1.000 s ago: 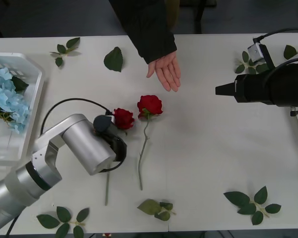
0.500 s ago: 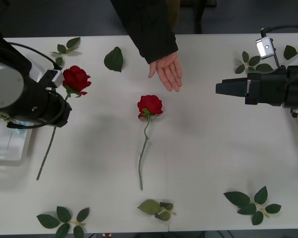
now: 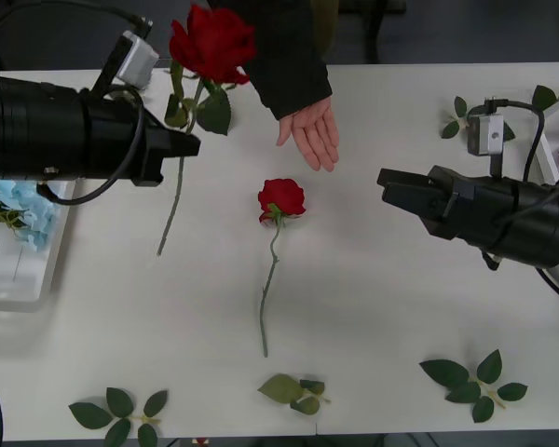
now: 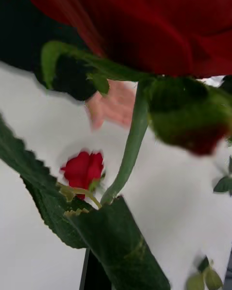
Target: Place the red flowers into the right box and the blue flowers into the left box. If a person shows an open palm, hand one flower to the person first, then continue sorting.
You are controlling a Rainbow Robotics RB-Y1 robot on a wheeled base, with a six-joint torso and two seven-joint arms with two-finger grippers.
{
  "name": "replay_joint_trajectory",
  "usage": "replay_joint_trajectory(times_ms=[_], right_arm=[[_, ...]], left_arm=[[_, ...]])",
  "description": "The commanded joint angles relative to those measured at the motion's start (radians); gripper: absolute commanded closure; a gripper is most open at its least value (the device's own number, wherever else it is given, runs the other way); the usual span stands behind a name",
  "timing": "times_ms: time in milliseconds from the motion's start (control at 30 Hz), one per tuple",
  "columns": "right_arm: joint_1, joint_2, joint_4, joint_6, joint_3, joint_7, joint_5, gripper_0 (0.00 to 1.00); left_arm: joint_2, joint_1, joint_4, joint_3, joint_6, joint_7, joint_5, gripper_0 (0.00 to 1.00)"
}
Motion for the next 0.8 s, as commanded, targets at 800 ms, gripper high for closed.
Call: replay_joint_trajectory(times_ms=[800], right_arm=[[-0.107, 0.28, 0.084, -0.046, -0.018, 0.145, 0.253, 0.13]], left_arm=[[-0.021, -0.041, 0.083, -0.497, -0.832, -0.169, 0.189, 1.0]])
